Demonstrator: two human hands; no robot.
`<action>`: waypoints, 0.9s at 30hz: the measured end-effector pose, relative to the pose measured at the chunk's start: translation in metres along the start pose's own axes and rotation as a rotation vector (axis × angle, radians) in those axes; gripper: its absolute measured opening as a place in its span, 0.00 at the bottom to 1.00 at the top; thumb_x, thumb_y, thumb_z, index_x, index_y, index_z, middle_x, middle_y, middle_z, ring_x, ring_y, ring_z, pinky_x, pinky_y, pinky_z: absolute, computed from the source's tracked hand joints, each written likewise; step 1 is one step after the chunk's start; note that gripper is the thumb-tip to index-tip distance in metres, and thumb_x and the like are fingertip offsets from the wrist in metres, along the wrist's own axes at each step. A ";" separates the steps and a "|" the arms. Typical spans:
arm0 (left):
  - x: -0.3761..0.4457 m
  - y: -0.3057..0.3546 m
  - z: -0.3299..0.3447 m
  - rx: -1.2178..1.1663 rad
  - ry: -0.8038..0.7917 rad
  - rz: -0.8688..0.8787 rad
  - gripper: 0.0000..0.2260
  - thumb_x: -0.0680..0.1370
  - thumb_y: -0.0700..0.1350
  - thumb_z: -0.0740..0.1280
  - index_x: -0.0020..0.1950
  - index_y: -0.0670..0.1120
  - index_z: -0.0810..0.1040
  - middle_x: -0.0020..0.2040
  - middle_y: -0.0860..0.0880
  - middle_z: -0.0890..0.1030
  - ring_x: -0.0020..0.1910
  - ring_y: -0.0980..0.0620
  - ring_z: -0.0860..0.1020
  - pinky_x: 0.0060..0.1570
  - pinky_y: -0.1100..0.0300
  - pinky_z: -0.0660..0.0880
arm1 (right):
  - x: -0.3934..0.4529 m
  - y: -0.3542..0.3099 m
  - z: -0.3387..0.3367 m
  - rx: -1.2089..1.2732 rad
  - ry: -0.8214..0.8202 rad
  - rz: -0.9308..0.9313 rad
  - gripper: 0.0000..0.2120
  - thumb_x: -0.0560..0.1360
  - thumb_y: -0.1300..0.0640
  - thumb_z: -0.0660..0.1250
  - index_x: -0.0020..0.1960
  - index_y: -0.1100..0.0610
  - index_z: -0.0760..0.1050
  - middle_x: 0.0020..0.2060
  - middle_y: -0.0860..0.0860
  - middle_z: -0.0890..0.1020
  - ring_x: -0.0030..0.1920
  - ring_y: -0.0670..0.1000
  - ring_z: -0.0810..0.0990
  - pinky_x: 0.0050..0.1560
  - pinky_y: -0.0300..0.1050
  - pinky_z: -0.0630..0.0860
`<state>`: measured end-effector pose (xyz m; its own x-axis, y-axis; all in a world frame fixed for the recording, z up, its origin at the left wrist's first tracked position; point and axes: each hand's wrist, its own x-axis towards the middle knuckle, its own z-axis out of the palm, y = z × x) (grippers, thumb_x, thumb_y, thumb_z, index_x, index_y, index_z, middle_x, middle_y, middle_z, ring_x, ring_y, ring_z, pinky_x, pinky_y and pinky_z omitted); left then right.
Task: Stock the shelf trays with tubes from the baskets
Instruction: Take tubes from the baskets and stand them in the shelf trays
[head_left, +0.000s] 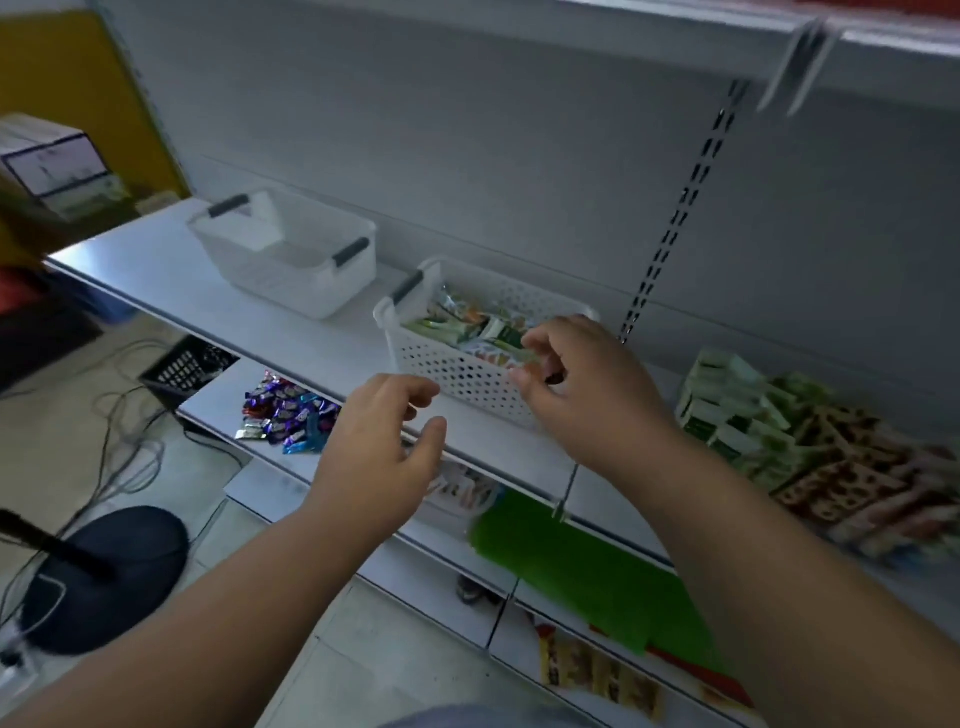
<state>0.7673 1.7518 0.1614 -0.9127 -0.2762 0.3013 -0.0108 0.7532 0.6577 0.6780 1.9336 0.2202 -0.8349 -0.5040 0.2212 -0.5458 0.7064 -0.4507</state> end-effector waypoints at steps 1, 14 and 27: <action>0.006 -0.003 0.001 -0.010 -0.006 0.008 0.12 0.77 0.47 0.66 0.61 0.50 0.75 0.52 0.56 0.74 0.51 0.57 0.73 0.53 0.58 0.72 | 0.010 0.002 0.003 -0.018 -0.013 0.018 0.15 0.78 0.46 0.63 0.61 0.52 0.72 0.49 0.46 0.71 0.47 0.46 0.72 0.47 0.42 0.68; 0.069 -0.031 0.011 -0.065 -0.033 0.093 0.10 0.77 0.47 0.66 0.58 0.49 0.76 0.50 0.57 0.75 0.50 0.56 0.73 0.51 0.57 0.74 | 0.090 0.023 0.050 -0.294 -0.396 0.170 0.18 0.80 0.45 0.58 0.39 0.57 0.70 0.38 0.55 0.72 0.40 0.55 0.72 0.36 0.44 0.66; 0.200 -0.066 0.025 -0.106 -0.314 0.446 0.09 0.77 0.44 0.65 0.57 0.49 0.77 0.53 0.51 0.77 0.50 0.50 0.77 0.49 0.55 0.76 | 0.087 0.002 0.040 0.157 0.224 0.464 0.10 0.82 0.50 0.55 0.49 0.54 0.71 0.33 0.45 0.72 0.32 0.44 0.70 0.32 0.42 0.63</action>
<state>0.5755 1.6615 0.1613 -0.8975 0.2590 0.3568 0.4307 0.6880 0.5840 0.6072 1.8712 0.2034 -0.9899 -0.0267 0.1393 -0.1134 0.7384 -0.6648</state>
